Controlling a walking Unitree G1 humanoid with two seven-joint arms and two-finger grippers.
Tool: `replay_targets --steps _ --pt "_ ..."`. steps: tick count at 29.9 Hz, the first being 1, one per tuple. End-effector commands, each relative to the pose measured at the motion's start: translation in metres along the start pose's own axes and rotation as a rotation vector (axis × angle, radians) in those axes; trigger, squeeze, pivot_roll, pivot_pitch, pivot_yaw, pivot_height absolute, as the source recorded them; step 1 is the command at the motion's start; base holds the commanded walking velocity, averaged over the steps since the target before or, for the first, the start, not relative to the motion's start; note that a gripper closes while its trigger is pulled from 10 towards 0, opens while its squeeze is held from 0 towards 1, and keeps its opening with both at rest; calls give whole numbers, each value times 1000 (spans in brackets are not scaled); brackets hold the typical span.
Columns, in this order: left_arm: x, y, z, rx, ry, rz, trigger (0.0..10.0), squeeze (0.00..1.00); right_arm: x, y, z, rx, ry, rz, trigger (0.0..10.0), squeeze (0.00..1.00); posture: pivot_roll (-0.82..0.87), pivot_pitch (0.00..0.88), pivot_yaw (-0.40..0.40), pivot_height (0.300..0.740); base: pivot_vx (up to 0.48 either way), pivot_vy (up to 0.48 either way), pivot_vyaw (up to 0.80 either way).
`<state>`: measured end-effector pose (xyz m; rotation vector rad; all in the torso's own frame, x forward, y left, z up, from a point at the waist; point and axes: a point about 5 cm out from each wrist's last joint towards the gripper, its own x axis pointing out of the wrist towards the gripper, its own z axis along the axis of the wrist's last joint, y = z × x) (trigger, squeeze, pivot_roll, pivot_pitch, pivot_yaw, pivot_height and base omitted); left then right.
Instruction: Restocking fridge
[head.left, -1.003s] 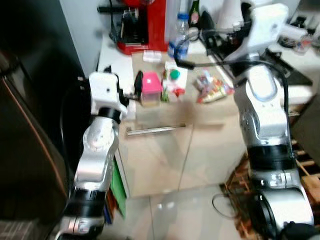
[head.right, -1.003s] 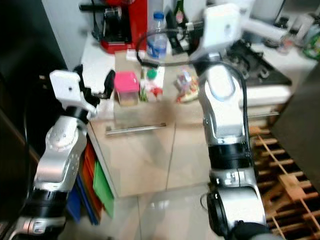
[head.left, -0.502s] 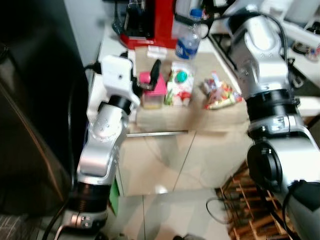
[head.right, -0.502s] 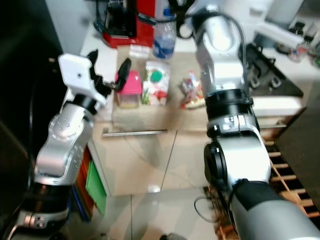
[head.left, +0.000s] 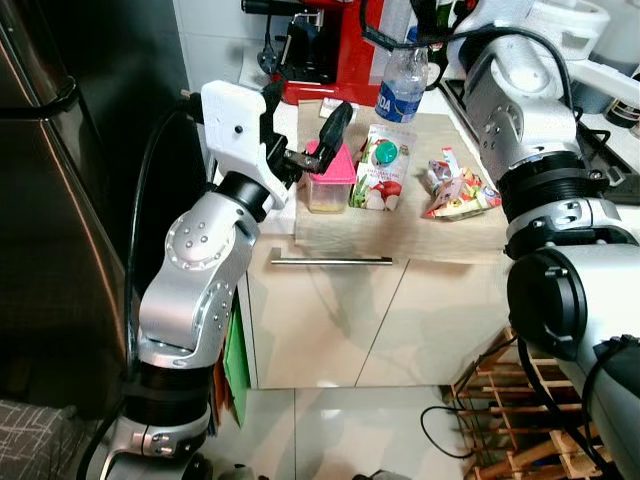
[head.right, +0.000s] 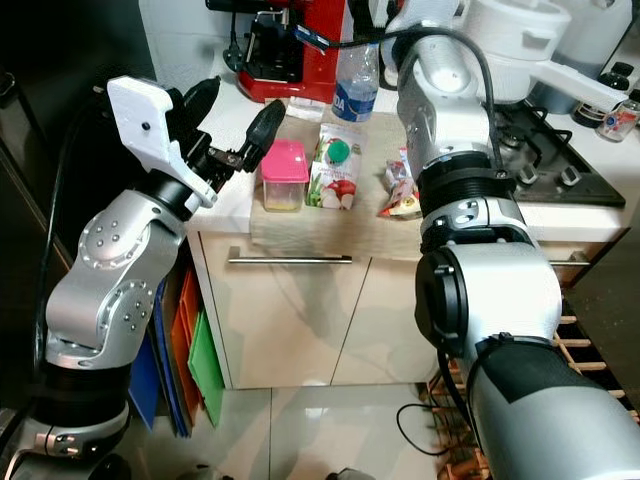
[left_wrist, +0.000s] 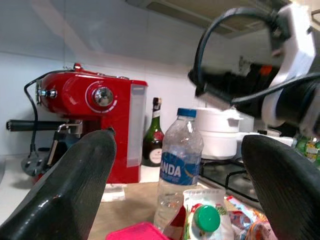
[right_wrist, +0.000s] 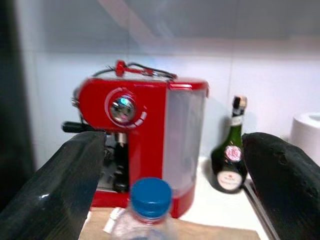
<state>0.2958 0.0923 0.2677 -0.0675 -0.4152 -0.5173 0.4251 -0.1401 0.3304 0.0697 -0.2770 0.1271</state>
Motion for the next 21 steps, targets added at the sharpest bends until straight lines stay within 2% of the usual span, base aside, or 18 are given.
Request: replay_targets --steps 1,6,7,8,9,17,20,21 --pt "1 -3 7 9 -11 -16 10000 0 3 -2 8 -8 -4 -15 10000 0 148 0 -55 740 0 0 0" --pt "-4 -9 5 -17 3 -26 10000 0 2 -6 -2 47 55 -42 10000 0 152 0 -62 740 0 0 0" --pt "-5 -13 5 -35 4 -35 10000 0 1 -5 -9 112 86 -39 10000 0 157 0 -67 740 0 0 0" --pt "-5 -13 5 -35 4 -35 10000 0 1 -5 -9 112 86 -39 10000 0 157 0 -67 740 0 0 0" --pt "-6 -14 5 -54 0 -31 10000 0 1 -4 -15 159 118 -31 10000 0 158 0 -68 740 0 0 0" --pt "-8 -15 4 -63 7 -22 10000 0 -1 1 -25 151 162 -14 10000 0 169 0 -79 740 0 0 0" --pt "-8 -14 3 -62 16 -13 10000 0 -2 -1 -30 185 197 -38 10000 0 168 0 -85 740 0 0 0" --pt "-8 -14 3 -63 16 -11 10000 0 -2 -1 -31 167 213 -35 10000 0 166 0 -87 740 0 0 0"
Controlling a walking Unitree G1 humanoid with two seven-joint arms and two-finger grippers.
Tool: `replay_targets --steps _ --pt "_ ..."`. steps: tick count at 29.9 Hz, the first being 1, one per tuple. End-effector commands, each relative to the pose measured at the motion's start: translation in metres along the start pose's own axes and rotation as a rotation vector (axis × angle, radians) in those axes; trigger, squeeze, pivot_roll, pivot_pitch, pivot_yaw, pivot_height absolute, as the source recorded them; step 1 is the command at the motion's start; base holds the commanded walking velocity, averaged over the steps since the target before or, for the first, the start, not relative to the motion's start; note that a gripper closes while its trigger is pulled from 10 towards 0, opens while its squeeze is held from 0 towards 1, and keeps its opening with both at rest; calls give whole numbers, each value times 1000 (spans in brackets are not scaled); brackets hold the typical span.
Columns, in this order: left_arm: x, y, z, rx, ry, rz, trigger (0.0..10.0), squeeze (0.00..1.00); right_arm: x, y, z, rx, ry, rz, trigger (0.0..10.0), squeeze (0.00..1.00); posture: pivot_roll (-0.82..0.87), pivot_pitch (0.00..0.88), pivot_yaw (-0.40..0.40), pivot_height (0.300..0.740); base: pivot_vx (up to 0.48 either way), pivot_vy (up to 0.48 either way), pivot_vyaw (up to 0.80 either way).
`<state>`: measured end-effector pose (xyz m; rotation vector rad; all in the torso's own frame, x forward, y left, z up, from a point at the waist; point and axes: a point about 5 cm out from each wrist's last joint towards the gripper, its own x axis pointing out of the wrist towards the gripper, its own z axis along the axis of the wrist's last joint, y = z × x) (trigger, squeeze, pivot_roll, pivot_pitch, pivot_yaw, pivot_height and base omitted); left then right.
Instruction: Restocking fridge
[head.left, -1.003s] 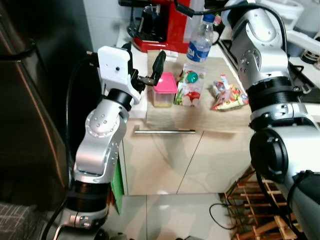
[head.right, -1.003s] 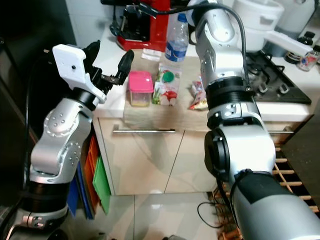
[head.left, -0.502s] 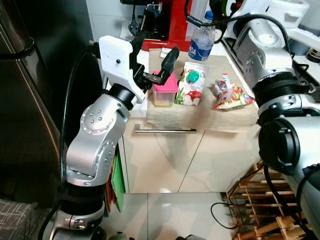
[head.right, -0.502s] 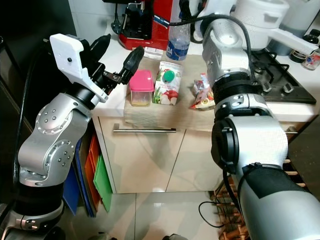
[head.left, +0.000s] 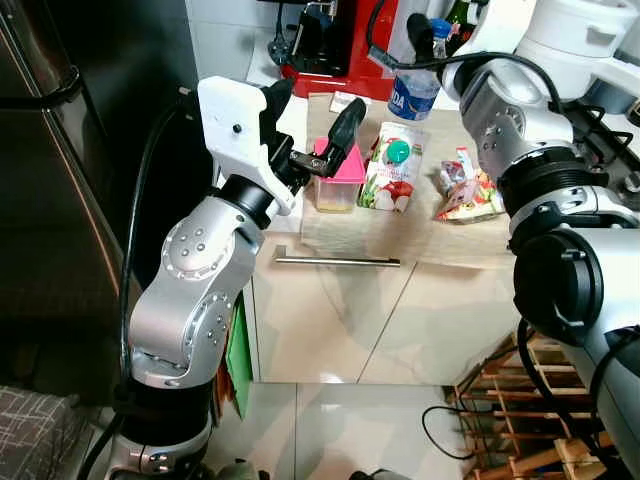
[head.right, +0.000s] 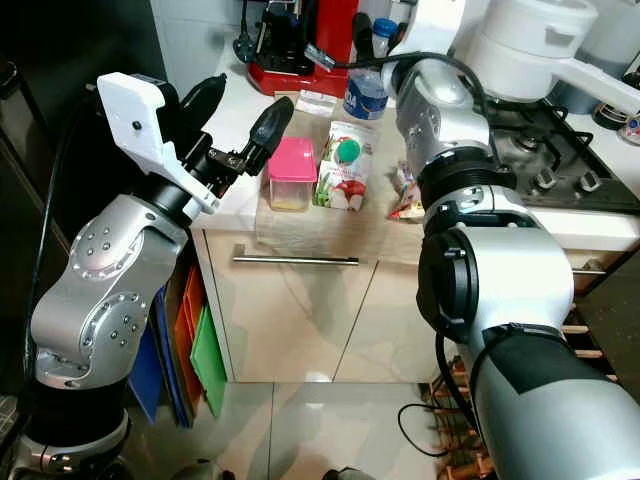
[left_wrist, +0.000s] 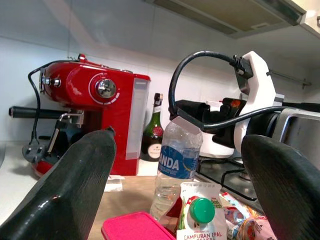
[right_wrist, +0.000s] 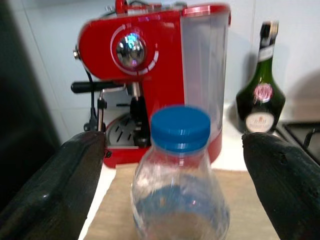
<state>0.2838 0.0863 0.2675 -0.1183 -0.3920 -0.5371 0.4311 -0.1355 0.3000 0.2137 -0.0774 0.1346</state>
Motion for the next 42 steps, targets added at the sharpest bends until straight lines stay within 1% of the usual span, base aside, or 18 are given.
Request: replay_targets --steps 1,5,8,9,10,11,18,24,29,32,35,37,40,42 --pt "-1 -2 0 -6 7 -2 10000 0 0 -3 1 13 23 -16 10000 0 166 0 -87 740 0 0 0" --pt "-1 -2 -1 -11 7 1 10000 0 0 -6 -2 -10 47 -28 10000 0 163 0 -92 740 0 0 0" --pt "1 -1 -1 -16 7 9 10000 0 -1 -12 -4 -29 73 -57 10000 0 151 0 -96 740 0 0 0" --pt "2 0 -2 -21 7 14 10000 0 -2 -15 -5 -32 79 -66 275 0 146 0 -96 740 0 0 0" --pt "2 0 -3 -25 8 16 10000 0 -2 -16 -6 -34 83 -71 275 0 146 0 -96 740 0 0 0" --pt "3 1 -3 -27 9 18 10000 0 -2 -17 -7 -34 85 -74 0 0 146 0 -96 740 0 0 0" --pt "8 2 -6 -33 12 13 10000 0 -3 -17 -16 -7 119 -83 0 0 116 0 -80 740 0 0 0" --pt "11 2 -9 -39 14 7 10000 0 -4 -18 -20 3 130 -91 0 0 111 0 -79 740 0 0 0" --pt "14 6 -10 -27 13 19 10000 0 -4 -17 -24 30 146 -89 0 0 123 0 -86 740 0 0 0" --pt "15 9 -11 -4 16 29 10000 0 -4 -18 -26 38 151 -90 0 0 126 0 -84 740 0 0 0" --pt "15 10 -13 15 24 35 10000 0 -5 -18 -28 36 151 -93 0 0 123 0 -81 740 0 0 0" --pt "16 8 -14 5 26 18 10000 0 -5 -19 -28 41 146 -103 0 0 115 0 -78 740 0 0 0" --pt "16 7 -17 19 34 16 10000 0 -4 -17 -27 43 135 -108 0 0 108 0 -73 740 0 0 0" --pt "18 7 -21 30 38 21 10000 0 -3 -13 -19 24 93 -99 0 0 109 0 -75 740 0 0 0"
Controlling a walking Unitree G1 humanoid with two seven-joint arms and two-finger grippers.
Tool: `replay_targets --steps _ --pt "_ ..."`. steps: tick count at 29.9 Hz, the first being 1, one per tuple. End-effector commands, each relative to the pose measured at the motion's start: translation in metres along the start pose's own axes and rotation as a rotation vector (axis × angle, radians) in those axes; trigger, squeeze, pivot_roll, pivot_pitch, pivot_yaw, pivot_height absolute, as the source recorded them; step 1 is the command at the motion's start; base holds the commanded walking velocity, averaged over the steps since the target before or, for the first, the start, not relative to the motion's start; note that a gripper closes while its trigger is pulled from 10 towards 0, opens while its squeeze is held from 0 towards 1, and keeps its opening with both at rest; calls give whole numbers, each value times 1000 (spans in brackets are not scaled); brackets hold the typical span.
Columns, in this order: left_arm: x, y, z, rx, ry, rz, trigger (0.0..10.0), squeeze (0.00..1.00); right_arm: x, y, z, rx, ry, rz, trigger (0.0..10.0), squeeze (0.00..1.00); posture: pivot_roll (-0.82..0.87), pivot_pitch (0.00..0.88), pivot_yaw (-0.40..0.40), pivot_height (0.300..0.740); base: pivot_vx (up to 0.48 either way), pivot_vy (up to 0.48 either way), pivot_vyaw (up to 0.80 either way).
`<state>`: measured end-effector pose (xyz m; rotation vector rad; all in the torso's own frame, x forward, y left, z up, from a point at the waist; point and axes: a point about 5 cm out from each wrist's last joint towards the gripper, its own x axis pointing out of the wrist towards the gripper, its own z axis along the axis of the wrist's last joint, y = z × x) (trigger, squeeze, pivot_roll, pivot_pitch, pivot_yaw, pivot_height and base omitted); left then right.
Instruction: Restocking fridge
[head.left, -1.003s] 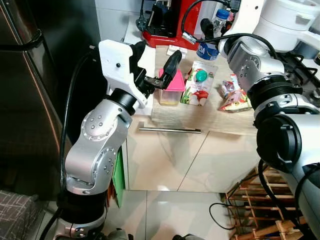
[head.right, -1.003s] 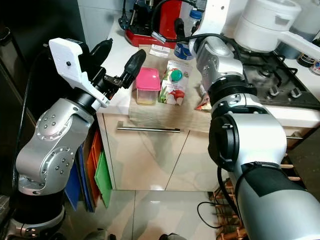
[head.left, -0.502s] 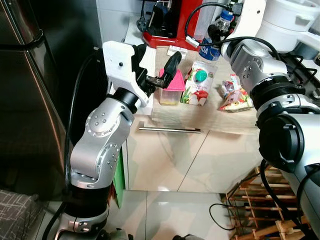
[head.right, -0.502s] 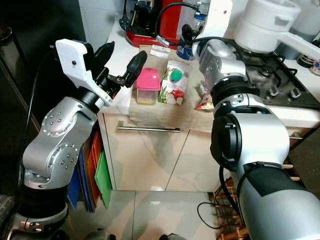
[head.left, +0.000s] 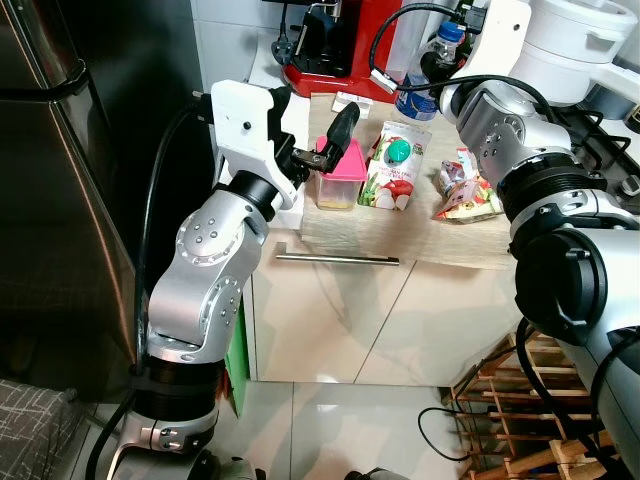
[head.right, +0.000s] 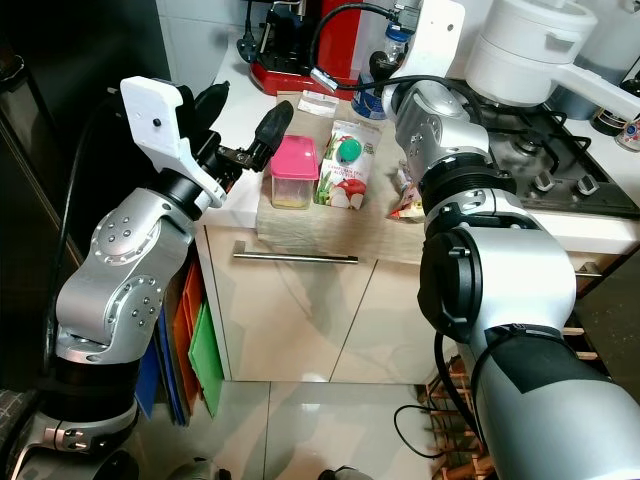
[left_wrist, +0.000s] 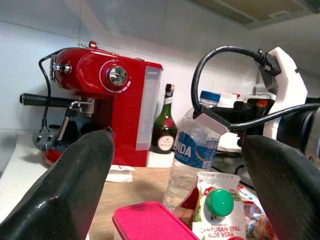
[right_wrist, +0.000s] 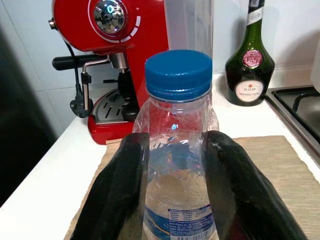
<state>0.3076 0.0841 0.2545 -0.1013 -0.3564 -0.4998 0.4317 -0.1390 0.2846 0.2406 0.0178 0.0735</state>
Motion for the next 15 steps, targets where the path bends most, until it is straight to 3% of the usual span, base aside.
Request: replay_targets --steps 1,3,4,6,7,8,10,13,15 --pt "4 -4 -1 19 2 -13 10000 0 0 -5 -2 -11 -8 -25 0 0 109 0 -75 740 0 0 0" --pt "5 -3 -2 32 2 3 10000 0 0 -3 9 -66 -74 -26 0 0 110 0 -77 740 0 0 0" --pt "5 -1 -3 41 2 20 10000 0 -1 -2 20 -100 -132 -27 2706 0 109 0 -77 740 0 0 0" --pt "5 1 -4 47 3 31 10000 0 -2 -2 28 -122 -170 -28 2706 0 108 0 -77 740 0 0 0" --pt "6 2 -5 54 4 39 10000 0 -3 0 39 -147 -228 -28 10000 0 106 0 -74 740 0 0 0" --pt "6 4 -8 63 6 44 10000 0 -8 3 65 -206 -365 -29 10000 0 103 0 -70 740 0 0 0" --pt "6 4 -8 69 4 45 10000 0 -13 6 81 -235 -461 -23 10000 0 100 0 -66 740 0 0 0" --pt "8 7 -9 85 -5 54 10000 0 -28 6 111 -296 -689 -25 10000 0 93 0 -64 740 0 0 0" --pt "8 8 -10 90 -6 60 10000 0 -35 3 120 -332 -770 -40 10000 0 86 0 -62 740 0 0 0"
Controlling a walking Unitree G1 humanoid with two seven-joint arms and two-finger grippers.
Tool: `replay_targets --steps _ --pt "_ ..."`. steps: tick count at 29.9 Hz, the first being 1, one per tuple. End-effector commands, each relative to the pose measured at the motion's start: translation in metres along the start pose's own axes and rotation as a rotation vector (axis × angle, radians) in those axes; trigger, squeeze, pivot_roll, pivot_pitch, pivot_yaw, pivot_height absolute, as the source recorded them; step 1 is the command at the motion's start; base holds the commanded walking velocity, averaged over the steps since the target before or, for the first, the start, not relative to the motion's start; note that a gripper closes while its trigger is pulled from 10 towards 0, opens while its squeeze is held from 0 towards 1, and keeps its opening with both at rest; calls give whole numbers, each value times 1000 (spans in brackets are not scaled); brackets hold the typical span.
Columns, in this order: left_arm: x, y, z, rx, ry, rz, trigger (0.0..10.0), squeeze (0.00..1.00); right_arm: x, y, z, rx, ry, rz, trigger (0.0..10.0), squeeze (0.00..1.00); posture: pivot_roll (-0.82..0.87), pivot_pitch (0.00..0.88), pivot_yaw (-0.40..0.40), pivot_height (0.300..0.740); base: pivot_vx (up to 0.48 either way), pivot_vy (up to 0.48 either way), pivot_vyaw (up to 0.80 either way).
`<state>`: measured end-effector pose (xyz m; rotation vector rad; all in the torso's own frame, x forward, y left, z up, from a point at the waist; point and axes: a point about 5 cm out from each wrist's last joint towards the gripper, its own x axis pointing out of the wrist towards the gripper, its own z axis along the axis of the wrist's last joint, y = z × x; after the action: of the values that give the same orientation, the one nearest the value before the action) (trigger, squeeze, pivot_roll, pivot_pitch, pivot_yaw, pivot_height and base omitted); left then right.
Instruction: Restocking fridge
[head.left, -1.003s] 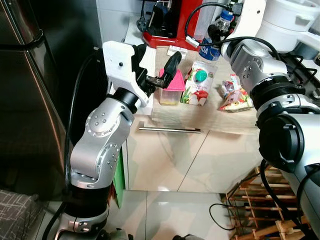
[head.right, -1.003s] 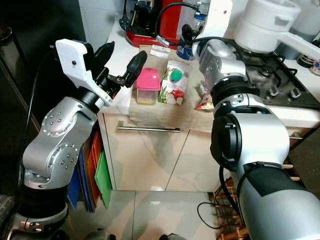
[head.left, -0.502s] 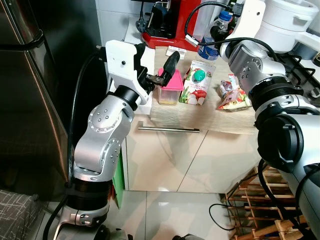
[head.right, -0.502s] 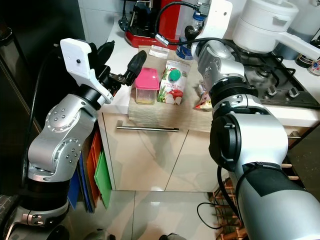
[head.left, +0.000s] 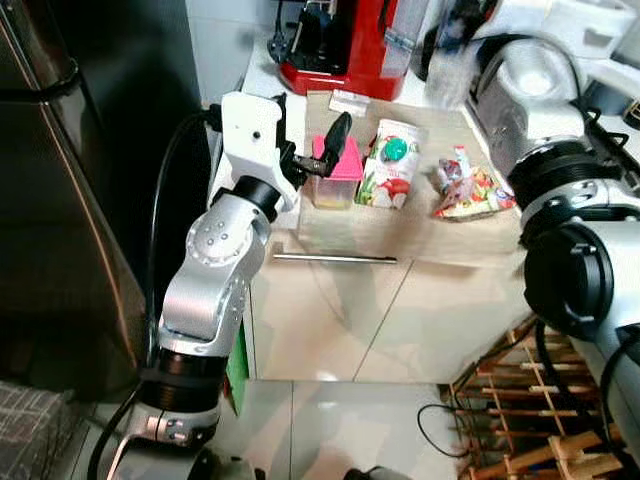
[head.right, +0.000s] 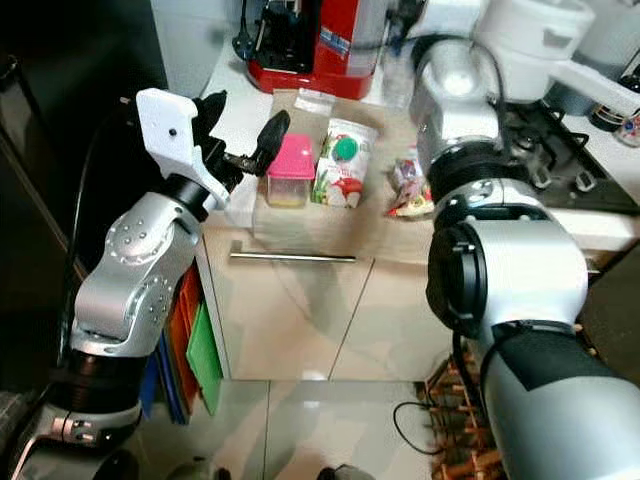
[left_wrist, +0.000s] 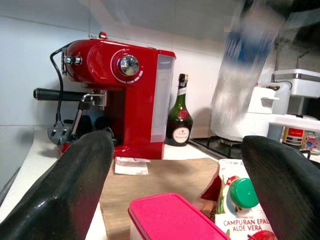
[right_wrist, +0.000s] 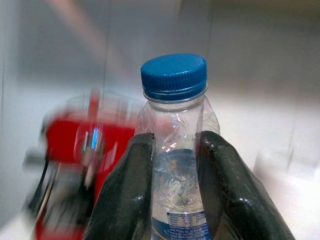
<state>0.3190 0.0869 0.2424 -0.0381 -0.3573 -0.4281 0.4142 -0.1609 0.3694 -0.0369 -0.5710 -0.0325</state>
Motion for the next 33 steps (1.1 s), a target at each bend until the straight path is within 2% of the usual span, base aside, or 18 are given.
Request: replay_targets --steps 1,4,5,6,7,11,12,13,15,16,18,20,22,23,29,33 --pt "4 0 4 17 -20 2 10000 0 6 -8 35 -41 -180 -18 10000 0 86 0 -62 740 0 0 0" --pt "4 1 2 12 -22 21 10000 0 -2 -17 42 -138 -289 -46 10000 0 79 0 -64 740 0 0 0" --pt "4 1 2 12 -22 21 10000 0 -2 -17 42 -138 -289 -46 10000 0 79 0 -64 740 0 0 0" --pt "4 0 2 22 -33 25 10000 0 -14 -24 39 -244 -352 -87 10000 0 76 0 -69 740 0 0 0" --pt "4 0 2 22 -33 25 10000 0 -14 -24 39 -244 -352 -87 10000 0 76 0 -69 740 0 0 0" --pt "2 3 5 17 -56 45 10000 0 -43 -25 32 -383 -460 -120 10000 0 70 0 -72 740 0 0 0" --pt "1 3 6 11 -69 48 10000 0 -58 -25 27 -410 -479 -137 10000 0 62 0 -73 740 0 0 0" --pt "1 3 6 11 -69 48 10000 0 -58 -25 27 -410 -479 -137 10000 0 62 0 -73 740 0 0 0" --pt "-1 3 7 21 -80 54 10000 0 -75 -24 15 -424 -465 -159 10000 0 57 0 -71 740 0 0 0" --pt "-1 3 7 21 -80 54 10000 0 -75 -24 15 -424 -465 -159 10000 0 57 0 -71 740 0 0 0" --pt "-2 1 7 33 -90 59 10000 0 -99 -21 -3 -452 -425 -173 10000 0 55 0 -69 740 0 0 0" --pt "-2 1 7 38 -90 62 10000 0 -106 -20 -8 -453 -403 -175 10000 0 54 0 -68 740 0 0 0" --pt "-3 3 4 53 -87 79 10000 0 -130 -16 -30 -470 -312 -160 10000 0 53 0 -61 740 0 0 0" --pt "-3 3 4 53 -87 79 10000 0 -130 -16 -30 -470 -312 -160 10000 0 53 0 -61 740 0 0 0" --pt "-5 0 3 131 -73 42 10000 0 -156 -11 -48 -487 -233 -123 10000 0 45 0 -28 740 0 0 0" --pt "-4 2 3 144 -67 22 10000 0 -159 -9 -44 -496 -227 -152 10000 0 34 0 3 740 0 0 0"
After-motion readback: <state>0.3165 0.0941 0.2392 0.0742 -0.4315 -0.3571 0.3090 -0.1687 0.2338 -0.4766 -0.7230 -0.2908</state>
